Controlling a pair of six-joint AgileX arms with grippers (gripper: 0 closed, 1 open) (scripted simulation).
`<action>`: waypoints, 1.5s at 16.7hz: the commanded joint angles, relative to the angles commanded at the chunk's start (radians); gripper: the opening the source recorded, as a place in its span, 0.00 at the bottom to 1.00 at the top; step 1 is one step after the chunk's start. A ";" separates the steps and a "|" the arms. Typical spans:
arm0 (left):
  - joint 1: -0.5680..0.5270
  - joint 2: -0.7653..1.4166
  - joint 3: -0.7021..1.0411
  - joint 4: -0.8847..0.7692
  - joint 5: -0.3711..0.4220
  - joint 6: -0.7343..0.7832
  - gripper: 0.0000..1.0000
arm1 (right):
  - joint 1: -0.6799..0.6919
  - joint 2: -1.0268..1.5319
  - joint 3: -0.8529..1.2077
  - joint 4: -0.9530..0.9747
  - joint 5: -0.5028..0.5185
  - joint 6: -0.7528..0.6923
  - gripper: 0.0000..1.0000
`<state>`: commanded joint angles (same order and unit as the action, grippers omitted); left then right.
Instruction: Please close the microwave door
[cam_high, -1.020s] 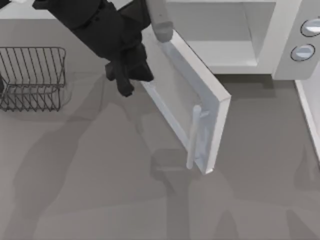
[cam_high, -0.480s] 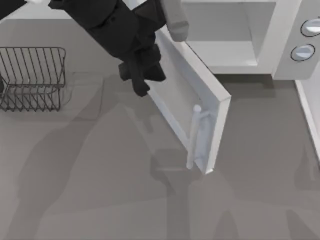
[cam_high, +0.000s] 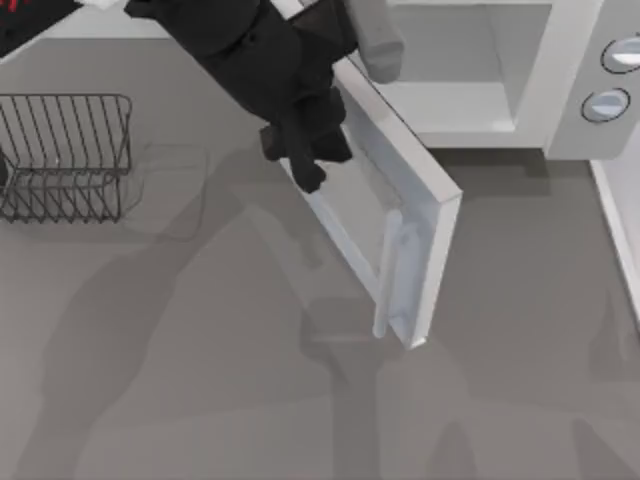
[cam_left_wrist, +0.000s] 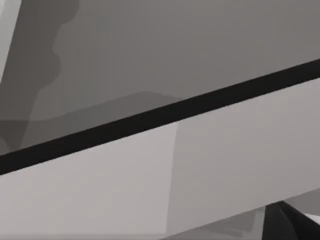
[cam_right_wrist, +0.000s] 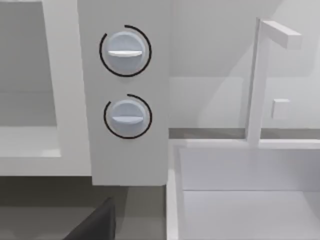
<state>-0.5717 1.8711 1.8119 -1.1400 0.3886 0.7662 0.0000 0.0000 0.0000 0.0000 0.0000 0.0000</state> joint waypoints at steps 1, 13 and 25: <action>-0.006 0.006 0.008 0.000 -0.002 -0.006 0.00 | 0.000 0.000 0.000 0.000 0.000 0.000 1.00; -0.074 0.074 0.093 0.000 -0.026 -0.076 0.00 | 0.000 0.000 0.000 0.000 0.000 0.000 1.00; -0.160 0.065 0.140 0.059 0.018 -0.040 0.00 | 0.000 0.000 0.000 0.000 0.000 0.000 1.00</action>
<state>-0.7317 1.9363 1.9523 -1.0808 0.4070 0.7258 0.0000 0.0000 0.0000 0.0000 0.0000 0.0000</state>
